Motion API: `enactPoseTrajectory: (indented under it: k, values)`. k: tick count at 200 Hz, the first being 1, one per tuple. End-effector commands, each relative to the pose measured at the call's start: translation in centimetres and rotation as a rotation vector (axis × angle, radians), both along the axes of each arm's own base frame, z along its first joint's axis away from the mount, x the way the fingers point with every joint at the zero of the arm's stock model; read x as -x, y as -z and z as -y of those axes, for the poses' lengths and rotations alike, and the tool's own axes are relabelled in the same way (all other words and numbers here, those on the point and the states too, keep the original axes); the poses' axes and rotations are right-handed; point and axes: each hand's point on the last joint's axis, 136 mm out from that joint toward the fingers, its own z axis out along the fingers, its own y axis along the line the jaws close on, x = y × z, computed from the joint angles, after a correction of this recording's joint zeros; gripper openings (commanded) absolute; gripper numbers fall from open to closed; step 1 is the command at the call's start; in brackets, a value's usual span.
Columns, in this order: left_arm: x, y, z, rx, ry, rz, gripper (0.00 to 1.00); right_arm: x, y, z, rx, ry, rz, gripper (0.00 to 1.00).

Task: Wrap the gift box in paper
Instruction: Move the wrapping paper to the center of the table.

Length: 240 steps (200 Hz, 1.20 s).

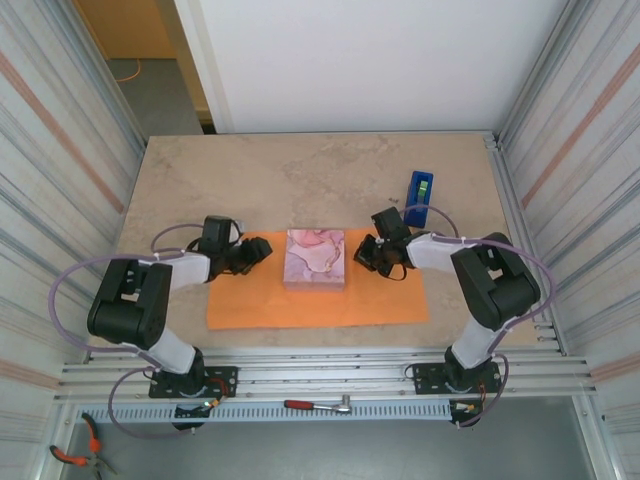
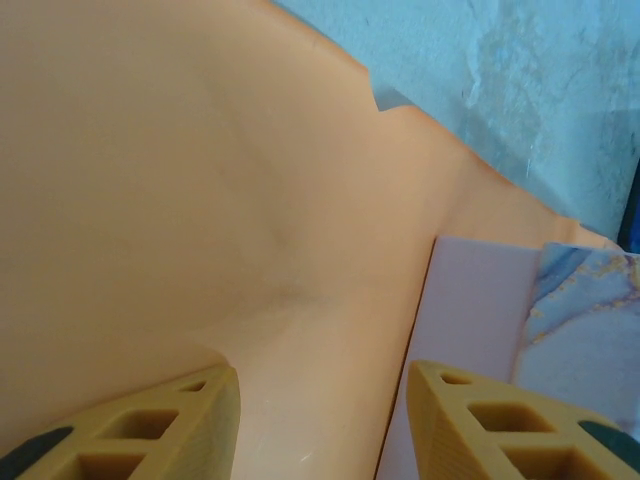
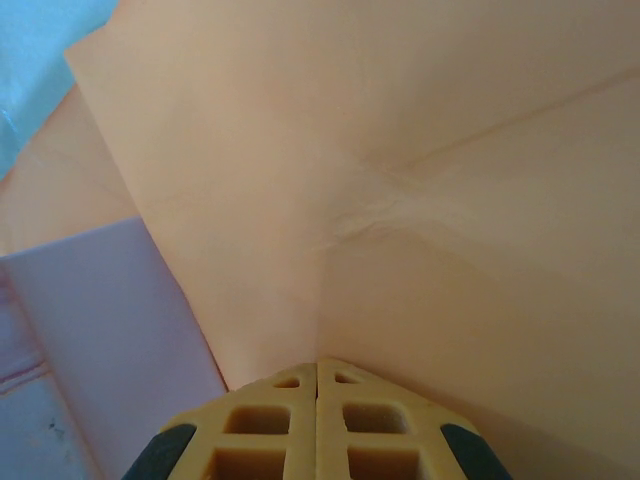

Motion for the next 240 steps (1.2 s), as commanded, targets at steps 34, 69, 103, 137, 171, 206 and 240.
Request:
enactPoseTrajectory:
  k: [34,69,103,137,171,206,240]
  values:
    - [-0.9,2.5,-4.1,-0.044,-0.125,-0.076,0.49,-1.7,2.2,-1.5,-0.006,0.004,-0.054,0.0]
    - [-3.0,2.7,-5.5,-0.084,-0.141,-0.074,0.49,-3.3,2.8,-2.2,-0.001,-0.001,-0.055,0.0]
    - [-5.0,2.6,-5.5,-0.133,-0.08,-0.065,0.49,-4.8,2.8,-2.6,-0.002,-0.017,-0.039,0.0]
    - [-6.5,2.1,-5.9,-0.171,-0.041,-0.055,0.5,-6.6,1.9,-3.1,-0.011,-0.059,0.006,0.0]
    - [-7.8,-0.4,-6.2,-0.161,-0.025,-0.004,0.52,-8.1,-1.8,-3.4,-0.03,-0.119,0.11,0.0]
    - [-7.9,-4.3,-6.1,-0.129,-0.033,0.075,0.55,-8.2,-6.7,-3.0,-0.022,-0.143,0.209,0.18]
    - [-6.9,-7.5,-4.9,-0.037,-0.041,0.147,0.58,-7.1,-10.0,-3.8,-0.036,-0.172,0.272,0.47]
